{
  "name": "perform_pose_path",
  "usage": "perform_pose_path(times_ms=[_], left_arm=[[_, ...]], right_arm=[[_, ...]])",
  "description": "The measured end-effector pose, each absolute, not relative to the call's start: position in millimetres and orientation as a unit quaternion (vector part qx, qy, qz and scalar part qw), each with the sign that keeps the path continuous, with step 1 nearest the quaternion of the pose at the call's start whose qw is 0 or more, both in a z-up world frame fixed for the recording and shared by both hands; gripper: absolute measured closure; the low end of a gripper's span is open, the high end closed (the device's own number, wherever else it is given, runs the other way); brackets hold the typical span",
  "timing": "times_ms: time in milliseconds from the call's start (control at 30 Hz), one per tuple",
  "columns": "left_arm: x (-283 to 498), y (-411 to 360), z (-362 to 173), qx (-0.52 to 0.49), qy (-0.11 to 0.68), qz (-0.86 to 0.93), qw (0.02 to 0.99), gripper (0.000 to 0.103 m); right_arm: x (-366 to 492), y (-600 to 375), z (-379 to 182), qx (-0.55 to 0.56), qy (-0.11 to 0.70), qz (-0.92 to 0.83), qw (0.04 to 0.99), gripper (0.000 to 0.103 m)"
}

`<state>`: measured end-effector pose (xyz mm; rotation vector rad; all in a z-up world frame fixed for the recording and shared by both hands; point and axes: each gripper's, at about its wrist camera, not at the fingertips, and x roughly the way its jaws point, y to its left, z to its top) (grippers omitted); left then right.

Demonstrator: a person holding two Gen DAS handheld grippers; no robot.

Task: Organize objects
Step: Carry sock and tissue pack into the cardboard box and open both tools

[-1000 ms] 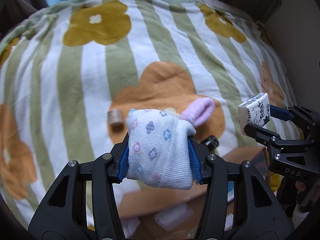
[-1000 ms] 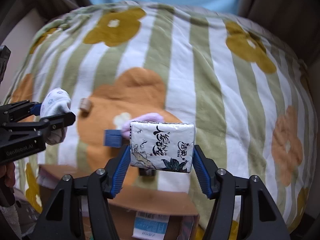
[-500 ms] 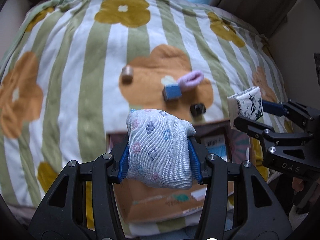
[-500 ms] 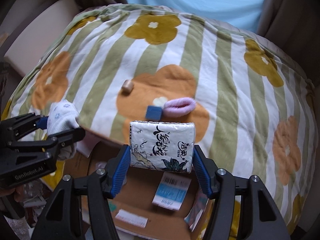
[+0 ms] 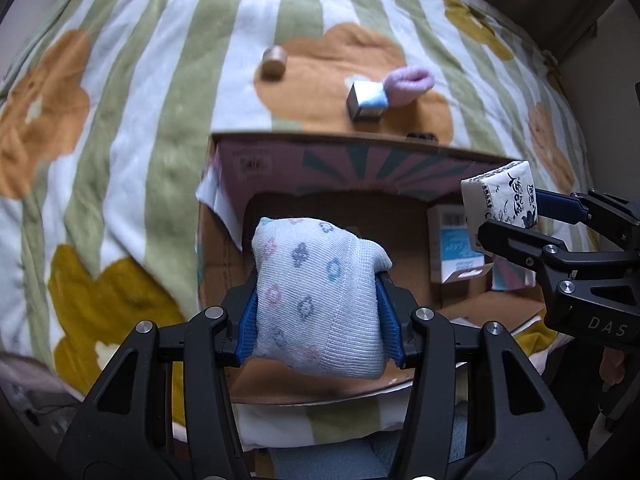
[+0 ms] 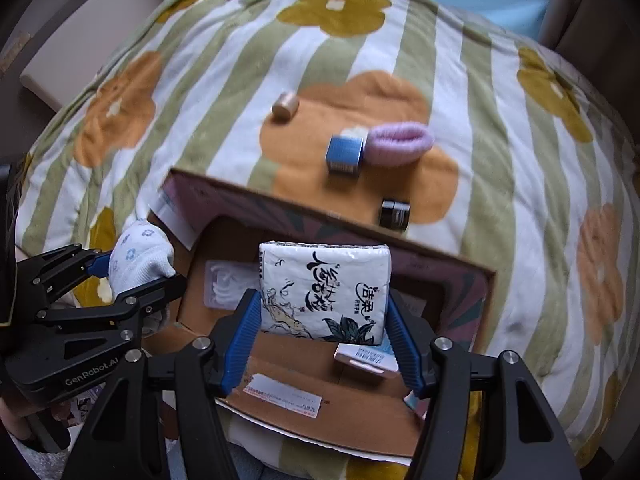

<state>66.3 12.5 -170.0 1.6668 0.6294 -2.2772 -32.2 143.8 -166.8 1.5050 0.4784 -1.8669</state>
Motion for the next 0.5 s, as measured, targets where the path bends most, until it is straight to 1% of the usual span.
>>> perform_pose_path(times_ms=[200, 500], left_arm=[[67.6, 16.4, -188.7, 0.584, 0.222, -0.772, 0.120, 0.057], [54.2, 21.4, -191.9, 0.591, 0.198, -0.773, 0.117, 0.057]], right_arm=[[-25.6, 145.7, -187.0, 0.588, 0.195, -0.708, 0.340, 0.046], [-29.0, 149.7, -193.6, 0.591, 0.192, -0.705, 0.342, 0.046]])
